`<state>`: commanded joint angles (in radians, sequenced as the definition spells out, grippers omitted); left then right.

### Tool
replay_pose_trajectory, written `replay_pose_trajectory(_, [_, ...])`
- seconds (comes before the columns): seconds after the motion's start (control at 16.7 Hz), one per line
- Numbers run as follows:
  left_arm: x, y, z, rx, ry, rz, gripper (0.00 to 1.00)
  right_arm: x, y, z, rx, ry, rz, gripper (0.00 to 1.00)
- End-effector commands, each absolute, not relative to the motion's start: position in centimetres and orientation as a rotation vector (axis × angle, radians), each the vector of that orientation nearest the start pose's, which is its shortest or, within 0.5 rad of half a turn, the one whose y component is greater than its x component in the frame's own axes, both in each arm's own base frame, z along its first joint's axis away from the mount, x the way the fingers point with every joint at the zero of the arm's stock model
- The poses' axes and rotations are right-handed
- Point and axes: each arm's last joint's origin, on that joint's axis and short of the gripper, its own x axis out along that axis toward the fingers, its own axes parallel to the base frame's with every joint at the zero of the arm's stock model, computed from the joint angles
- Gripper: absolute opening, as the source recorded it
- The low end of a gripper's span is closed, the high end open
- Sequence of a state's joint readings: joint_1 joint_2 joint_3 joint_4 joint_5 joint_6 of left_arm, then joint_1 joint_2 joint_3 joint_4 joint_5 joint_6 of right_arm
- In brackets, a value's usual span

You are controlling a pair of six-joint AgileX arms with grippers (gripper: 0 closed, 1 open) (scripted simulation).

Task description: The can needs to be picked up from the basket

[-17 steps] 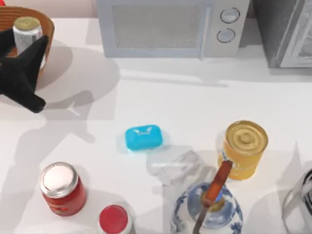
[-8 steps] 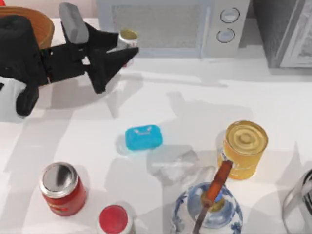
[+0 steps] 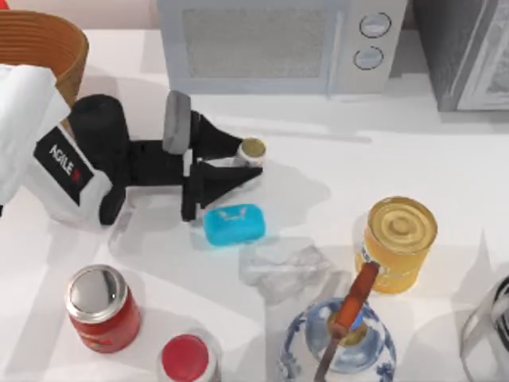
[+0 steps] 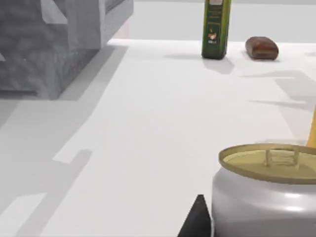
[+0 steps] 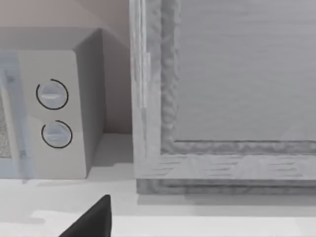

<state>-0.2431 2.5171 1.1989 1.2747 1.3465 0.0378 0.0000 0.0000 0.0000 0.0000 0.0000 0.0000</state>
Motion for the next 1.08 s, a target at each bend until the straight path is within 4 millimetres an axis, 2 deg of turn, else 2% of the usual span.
replay_pose_trajectory(0.12, [41.49, -13.24, 1.86, 0.0, 0.0, -1.589, 0.0, 10.57, -0.12, 16.0, 0.0, 0.0, 0.0, 1.0])
replay_pose_trajectory(0.42, [41.48, -13.25, 1.8, 0.0, 0.0, -1.591, 0.0, 10.57, -0.12, 16.0, 0.0, 0.0, 0.0, 1.0])
replay_pose_trajectory(1.08, [41.48, -13.25, 1.8, 0.0, 0.0, -1.591, 0.83, 10.57, -0.12, 16.0, 0.0, 0.0, 0.0, 1.0])
